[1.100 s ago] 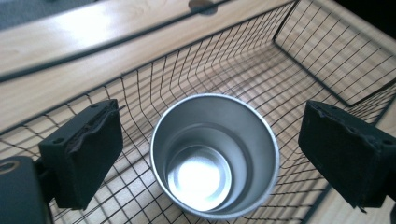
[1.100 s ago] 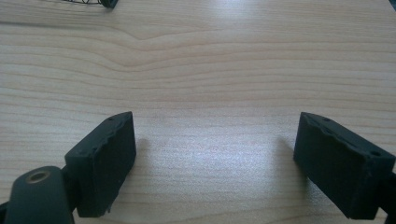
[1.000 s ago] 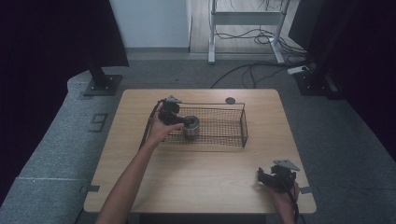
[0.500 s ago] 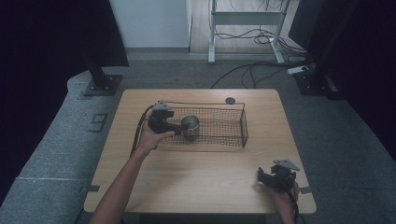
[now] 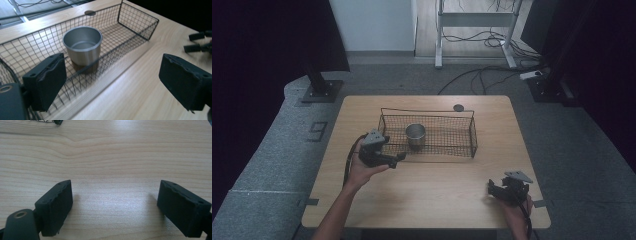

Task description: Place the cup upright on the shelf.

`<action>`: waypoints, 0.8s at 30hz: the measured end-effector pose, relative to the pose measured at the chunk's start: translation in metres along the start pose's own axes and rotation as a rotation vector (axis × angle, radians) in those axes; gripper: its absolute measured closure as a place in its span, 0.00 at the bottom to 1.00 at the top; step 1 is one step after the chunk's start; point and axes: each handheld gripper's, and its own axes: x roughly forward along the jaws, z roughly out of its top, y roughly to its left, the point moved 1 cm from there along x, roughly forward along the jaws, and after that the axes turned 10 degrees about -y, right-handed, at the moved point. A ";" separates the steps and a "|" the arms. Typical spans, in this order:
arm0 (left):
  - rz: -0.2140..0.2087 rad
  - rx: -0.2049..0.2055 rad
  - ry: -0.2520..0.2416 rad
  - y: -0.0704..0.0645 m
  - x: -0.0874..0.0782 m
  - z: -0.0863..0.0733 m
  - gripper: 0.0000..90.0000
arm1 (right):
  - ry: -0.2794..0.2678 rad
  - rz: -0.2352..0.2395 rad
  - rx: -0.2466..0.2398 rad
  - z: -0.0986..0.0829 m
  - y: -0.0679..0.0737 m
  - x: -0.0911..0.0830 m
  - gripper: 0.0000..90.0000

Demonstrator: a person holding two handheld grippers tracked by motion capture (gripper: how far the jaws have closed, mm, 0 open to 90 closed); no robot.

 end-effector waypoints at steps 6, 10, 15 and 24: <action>0.010 0.006 0.010 -0.012 -0.015 -0.023 0.09 | 0.000 0.000 0.000 0.000 0.000 0.000 0.14; 0.031 0.012 0.033 -0.016 -0.020 -0.041 0.10 | 0.000 0.000 0.000 0.000 0.000 0.000 0.14; 0.048 -0.016 0.054 -0.019 -0.027 -0.066 0.10 | 0.000 0.000 0.000 0.000 0.000 0.000 0.14; 0.085 -0.037 0.074 -0.016 -0.030 -0.092 0.12 | 0.000 -0.001 0.000 0.000 0.000 0.000 0.14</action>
